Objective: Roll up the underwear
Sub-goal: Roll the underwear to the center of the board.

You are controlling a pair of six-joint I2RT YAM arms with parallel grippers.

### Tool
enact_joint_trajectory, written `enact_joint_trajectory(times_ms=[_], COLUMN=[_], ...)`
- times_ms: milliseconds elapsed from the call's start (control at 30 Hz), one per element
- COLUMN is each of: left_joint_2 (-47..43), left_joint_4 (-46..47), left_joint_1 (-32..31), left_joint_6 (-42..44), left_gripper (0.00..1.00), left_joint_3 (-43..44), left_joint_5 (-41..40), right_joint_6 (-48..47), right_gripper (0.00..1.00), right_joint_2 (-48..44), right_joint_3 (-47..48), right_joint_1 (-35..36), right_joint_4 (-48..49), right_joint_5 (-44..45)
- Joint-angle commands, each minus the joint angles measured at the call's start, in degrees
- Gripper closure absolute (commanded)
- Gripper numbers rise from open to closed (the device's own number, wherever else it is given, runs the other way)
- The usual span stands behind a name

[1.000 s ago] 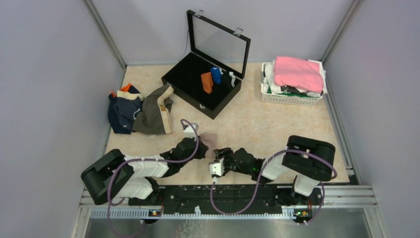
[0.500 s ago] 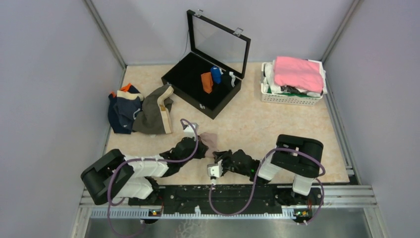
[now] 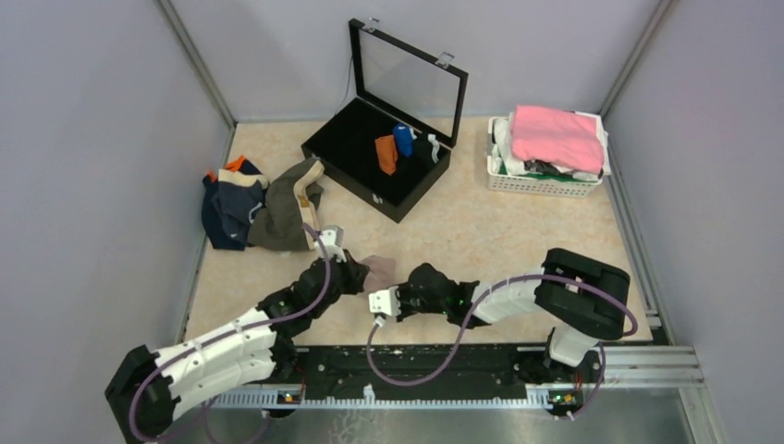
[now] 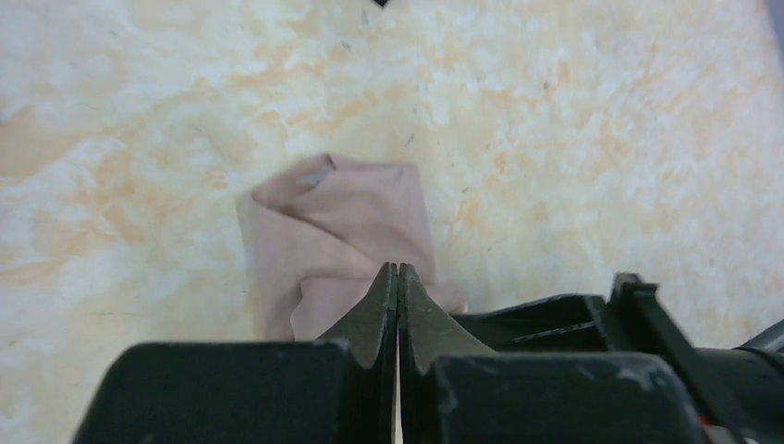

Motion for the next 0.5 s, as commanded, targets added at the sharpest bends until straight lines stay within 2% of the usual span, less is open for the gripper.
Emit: enact_joint_trajectory(times_ms=[0, 267, 467], left_joint_2=[-8.7, -15.4, -16.8], left_joint_4=[-10.4, -16.2, -16.6], left_joint_1=[0.0, 0.0, 0.0], left_joint_6=[-1.6, -3.9, -4.5], left_gripper=[1.00, 1.00, 1.00], left_joint_3=[1.7, 0.7, -0.1], left_joint_5=[-7.0, -7.9, -7.3], right_joint_6=[7.9, 19.2, 24.5], right_gripper=[1.00, 1.00, 1.00], right_joint_2=[-0.7, 7.1, 18.2], right_joint_3=[8.6, 22.6, 36.1], right_joint_1=[-1.0, -7.7, -12.1], right_joint_4=[-19.2, -34.9, -50.0], right_joint_5=[-9.3, -24.5, -37.1])
